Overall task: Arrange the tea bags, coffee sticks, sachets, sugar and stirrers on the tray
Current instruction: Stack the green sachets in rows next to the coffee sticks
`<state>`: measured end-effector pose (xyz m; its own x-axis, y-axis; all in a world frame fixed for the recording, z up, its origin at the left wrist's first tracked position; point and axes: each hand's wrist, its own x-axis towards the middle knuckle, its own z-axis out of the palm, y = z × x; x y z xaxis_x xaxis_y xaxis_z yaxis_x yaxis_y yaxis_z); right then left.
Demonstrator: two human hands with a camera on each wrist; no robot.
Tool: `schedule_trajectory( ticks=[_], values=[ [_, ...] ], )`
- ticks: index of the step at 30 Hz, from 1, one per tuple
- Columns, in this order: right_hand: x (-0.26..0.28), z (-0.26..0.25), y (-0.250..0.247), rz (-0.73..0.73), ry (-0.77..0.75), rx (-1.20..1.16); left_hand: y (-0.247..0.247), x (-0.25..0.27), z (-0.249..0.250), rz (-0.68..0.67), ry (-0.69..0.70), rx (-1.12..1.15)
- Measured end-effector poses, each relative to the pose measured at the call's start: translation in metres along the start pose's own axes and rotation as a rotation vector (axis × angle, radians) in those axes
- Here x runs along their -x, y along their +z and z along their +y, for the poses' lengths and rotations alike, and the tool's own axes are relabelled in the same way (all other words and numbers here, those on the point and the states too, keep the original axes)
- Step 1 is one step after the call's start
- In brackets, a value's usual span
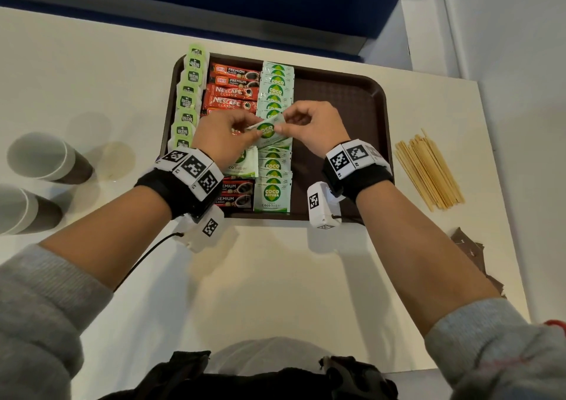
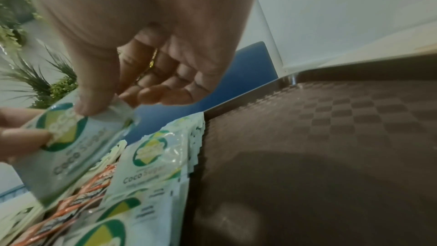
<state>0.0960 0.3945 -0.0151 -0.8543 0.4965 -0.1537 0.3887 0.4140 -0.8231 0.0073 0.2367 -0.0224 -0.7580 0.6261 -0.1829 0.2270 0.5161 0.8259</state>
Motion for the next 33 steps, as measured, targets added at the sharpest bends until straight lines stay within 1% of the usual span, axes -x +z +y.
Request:
schedule_trajectory(
  ticks=[2,5,8,12,15,18,24,33],
  values=[
    [-0.001,0.004,-0.001,-0.006,0.023,0.043,0.0,0.0,0.002,0.017,-0.005,0.008],
    [0.001,0.013,-0.002,0.025,0.072,0.057,0.0,-0.003,0.001,0.068,-0.038,0.01],
    [0.002,0.021,-0.001,0.053,0.116,0.114,0.0,-0.002,-0.003,0.073,-0.084,-0.002],
    [0.003,0.028,0.002,0.043,0.159,0.133,0.002,-0.001,-0.004,0.051,-0.113,-0.027],
    [0.003,0.028,0.003,0.042,0.158,0.137,0.003,-0.001,-0.004,0.038,-0.123,-0.029],
    [0.003,0.028,0.004,0.066,0.161,0.139,0.005,-0.002,-0.002,0.0,-0.128,-0.038],
    [0.005,0.031,0.009,0.084,0.231,0.089,0.01,-0.001,0.001,-0.065,-0.117,-0.076],
    [0.005,0.028,0.012,0.08,0.236,0.101,0.014,-0.003,-0.001,-0.127,-0.13,-0.12]
  ],
)
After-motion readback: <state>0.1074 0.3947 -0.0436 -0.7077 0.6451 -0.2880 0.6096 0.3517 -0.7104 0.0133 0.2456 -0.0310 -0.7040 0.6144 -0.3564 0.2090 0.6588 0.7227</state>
